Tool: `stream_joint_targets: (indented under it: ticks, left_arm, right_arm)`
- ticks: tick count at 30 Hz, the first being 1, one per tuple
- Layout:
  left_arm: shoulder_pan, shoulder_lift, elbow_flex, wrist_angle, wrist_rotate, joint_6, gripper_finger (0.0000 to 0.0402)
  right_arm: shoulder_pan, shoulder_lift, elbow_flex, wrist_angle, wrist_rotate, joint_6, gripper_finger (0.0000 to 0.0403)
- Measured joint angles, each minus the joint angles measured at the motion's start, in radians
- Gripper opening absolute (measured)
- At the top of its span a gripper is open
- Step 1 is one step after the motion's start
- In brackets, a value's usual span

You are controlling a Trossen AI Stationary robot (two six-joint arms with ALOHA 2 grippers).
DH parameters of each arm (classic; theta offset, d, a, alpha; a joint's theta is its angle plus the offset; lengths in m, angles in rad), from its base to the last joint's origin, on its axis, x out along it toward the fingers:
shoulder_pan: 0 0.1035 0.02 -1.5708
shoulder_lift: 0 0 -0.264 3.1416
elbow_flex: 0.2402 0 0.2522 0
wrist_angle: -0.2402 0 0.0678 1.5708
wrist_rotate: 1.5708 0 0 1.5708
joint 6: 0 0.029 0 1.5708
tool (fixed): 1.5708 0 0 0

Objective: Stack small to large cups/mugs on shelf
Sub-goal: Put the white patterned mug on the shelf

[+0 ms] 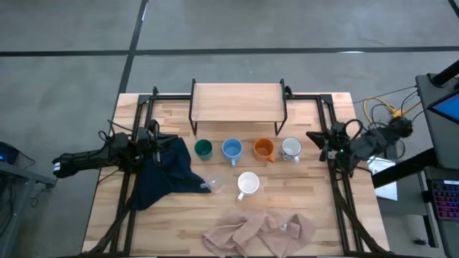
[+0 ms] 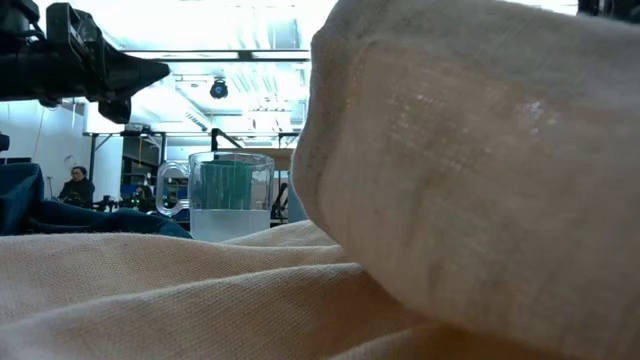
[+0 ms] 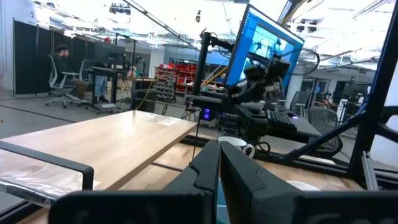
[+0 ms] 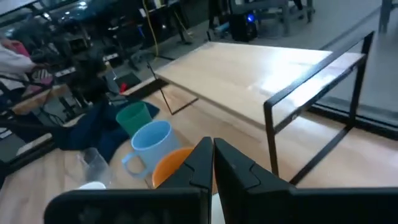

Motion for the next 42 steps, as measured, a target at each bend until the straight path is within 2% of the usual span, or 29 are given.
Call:
stream_joint_targets:
  ticks: [7,12,18,21,26,29,37,42]
  left_arm:
    - [0.000,-0.001,0.011,0.000,0.000,0.000,0.0000]
    - [0.000,-0.001,0.012,0.000,-0.001,-0.001,0.0000]
    - [0.000,-0.001,0.012,0.002,-0.001,-0.002,0.0000]
    - [0.000,-0.001,0.012,0.004,-0.001,-0.003,0.0000]
    - [0.000,-0.001,0.012,0.011,0.000,-0.003,0.0000]
    - [0.000,-0.001,0.012,0.015,-0.001,-0.002,0.0000]
    - [0.000,-0.001,0.012,0.018,0.000,-0.002,0.0000]
    - [0.000,-0.001,0.012,0.018,0.000,-0.002,0.0000]
  right_arm:
    - [0.090,-0.028,-0.134,0.009,0.011,0.136,0.0009]
    - [0.115,-0.015,-0.162,0.026,0.001,0.166,0.0009]
    - [0.123,0.010,-0.095,-0.165,-0.151,0.298,0.0009]
    - [0.128,0.033,-0.072,-0.183,-0.191,0.340,0.0009]
    - [0.128,0.111,-0.057,-0.251,-0.300,0.479,0.0009]
    - [0.128,0.181,-0.069,-0.233,-0.342,0.532,0.0009]
    - [0.128,0.337,-0.073,-0.186,-0.383,0.609,0.0009]
    - [0.128,0.359,-0.058,-0.188,-0.408,0.670,0.0009]
